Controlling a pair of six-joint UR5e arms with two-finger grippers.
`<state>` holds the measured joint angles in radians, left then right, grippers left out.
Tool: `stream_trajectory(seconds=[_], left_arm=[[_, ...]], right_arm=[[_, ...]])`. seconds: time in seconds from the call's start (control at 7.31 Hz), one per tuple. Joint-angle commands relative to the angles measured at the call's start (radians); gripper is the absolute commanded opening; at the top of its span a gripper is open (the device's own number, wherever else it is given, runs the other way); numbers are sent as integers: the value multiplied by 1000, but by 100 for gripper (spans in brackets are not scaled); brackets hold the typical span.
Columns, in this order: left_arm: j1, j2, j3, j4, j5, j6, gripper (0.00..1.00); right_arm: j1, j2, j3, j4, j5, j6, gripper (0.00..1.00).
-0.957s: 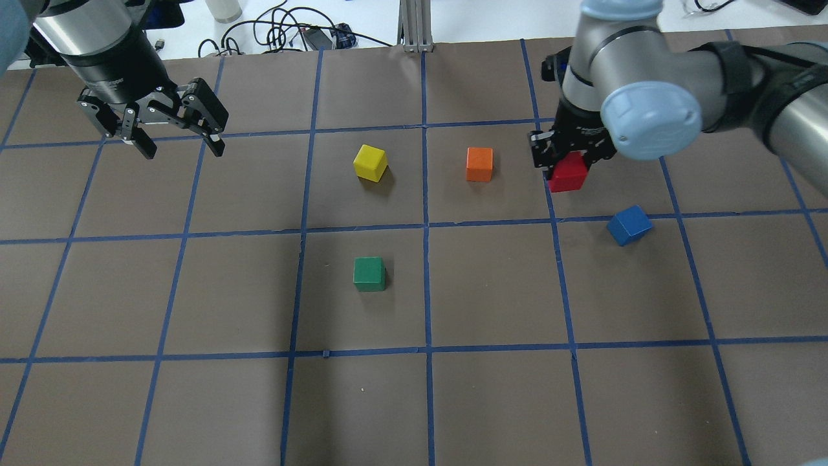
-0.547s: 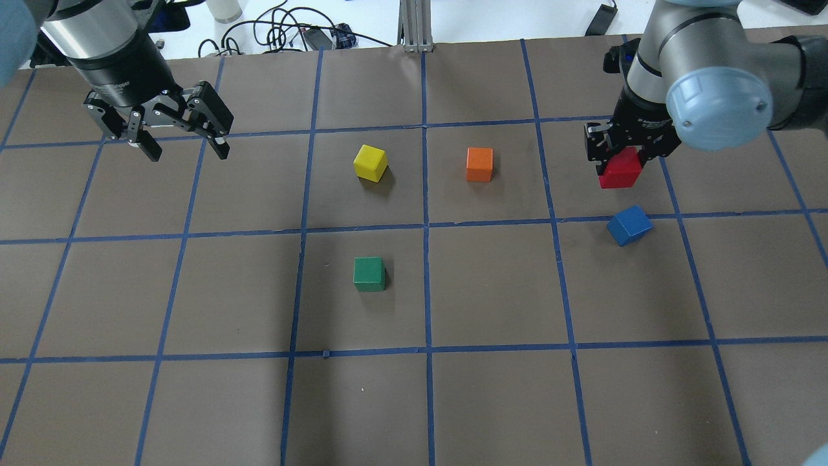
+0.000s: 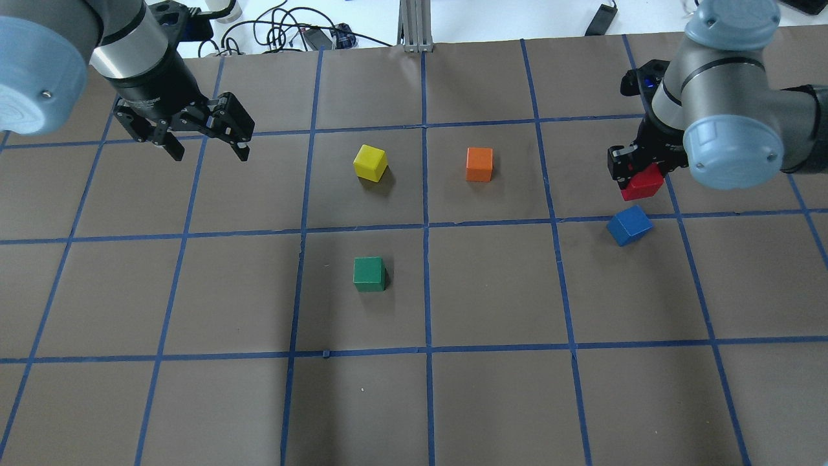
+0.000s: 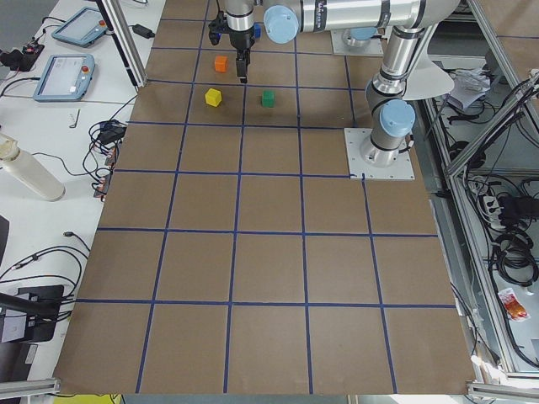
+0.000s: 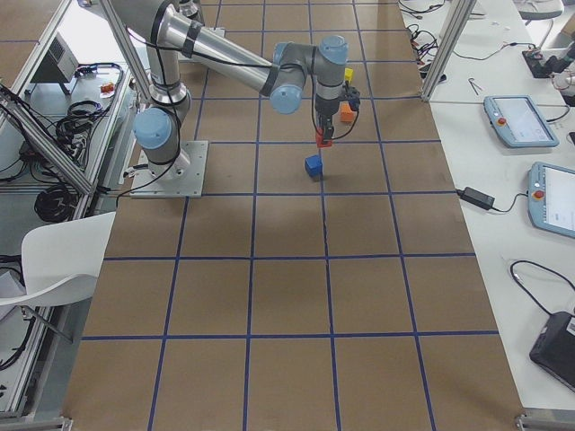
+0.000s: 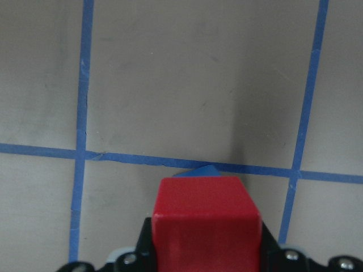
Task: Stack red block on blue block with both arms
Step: 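Lower the red cube onto the blue cube with the right gripper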
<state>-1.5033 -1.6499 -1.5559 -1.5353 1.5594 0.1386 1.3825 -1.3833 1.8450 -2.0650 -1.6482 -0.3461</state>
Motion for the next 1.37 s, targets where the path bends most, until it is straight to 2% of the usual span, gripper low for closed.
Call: stream_trajectory(seconds=[0.0, 0.55, 0.82, 1.23], left_arm=[[-5, 2, -4, 1, 2, -2, 100], [-3, 1, -4, 3, 2, -2, 100], [-3, 10, -7, 1, 2, -2, 100], [-5, 12, -7, 0, 2, -2, 100]], right_arm=[[-28, 3, 43, -17, 5, -108, 0], [-31, 13, 102, -27, 8, -270, 0], [-34, 38, 99, -27, 4, -278, 0], [-45, 67, 97, -133, 1, -264, 0]])
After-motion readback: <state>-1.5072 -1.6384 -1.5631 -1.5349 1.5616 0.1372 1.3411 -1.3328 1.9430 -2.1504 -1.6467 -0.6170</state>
